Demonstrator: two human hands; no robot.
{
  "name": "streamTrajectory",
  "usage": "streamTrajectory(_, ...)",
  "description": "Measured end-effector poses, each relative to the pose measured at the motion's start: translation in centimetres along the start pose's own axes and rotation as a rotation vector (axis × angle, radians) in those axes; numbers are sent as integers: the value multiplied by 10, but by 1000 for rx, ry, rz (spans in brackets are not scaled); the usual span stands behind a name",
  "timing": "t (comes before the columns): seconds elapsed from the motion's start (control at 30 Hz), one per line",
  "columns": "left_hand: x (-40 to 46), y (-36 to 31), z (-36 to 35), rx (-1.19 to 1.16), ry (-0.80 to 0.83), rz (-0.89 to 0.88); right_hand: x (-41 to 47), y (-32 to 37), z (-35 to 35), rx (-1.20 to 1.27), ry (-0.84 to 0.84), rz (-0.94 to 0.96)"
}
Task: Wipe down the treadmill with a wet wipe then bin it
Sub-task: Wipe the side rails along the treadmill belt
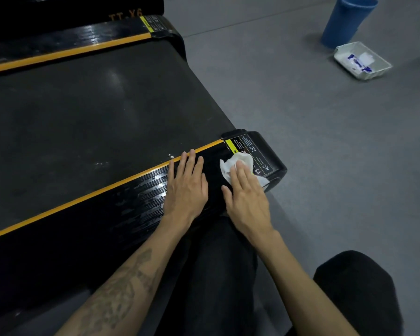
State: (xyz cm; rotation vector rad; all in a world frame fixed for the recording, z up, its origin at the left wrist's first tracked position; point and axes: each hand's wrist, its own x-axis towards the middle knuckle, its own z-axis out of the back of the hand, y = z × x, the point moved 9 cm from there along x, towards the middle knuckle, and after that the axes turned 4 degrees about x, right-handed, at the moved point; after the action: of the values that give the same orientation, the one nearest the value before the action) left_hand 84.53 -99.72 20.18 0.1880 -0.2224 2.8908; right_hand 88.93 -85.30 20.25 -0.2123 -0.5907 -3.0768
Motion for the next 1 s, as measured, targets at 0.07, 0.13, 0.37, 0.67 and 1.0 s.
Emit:
streamTrajectory(0.07, 1, 0, 0, -1, -4, 3, -15, 7, -4, 12, 7, -31)
streamTrajectory(0.13, 1, 1, -1, -2, 1, 7, -20, 20, -9, 34, 34, -4)
streamTrajectory(0.37, 0, -2, 2, -6, -24, -23, -13, -5, 4, 35, -31, -2)
streamTrajectory(0.67, -1, -4, 4, -26, -33, -42, -16, -11, 9, -6, -49, 14)
streamTrajectory(1.0, 1, -7, 6, -33, -60, -77, -23, -20, 6, 28, -22, -16)
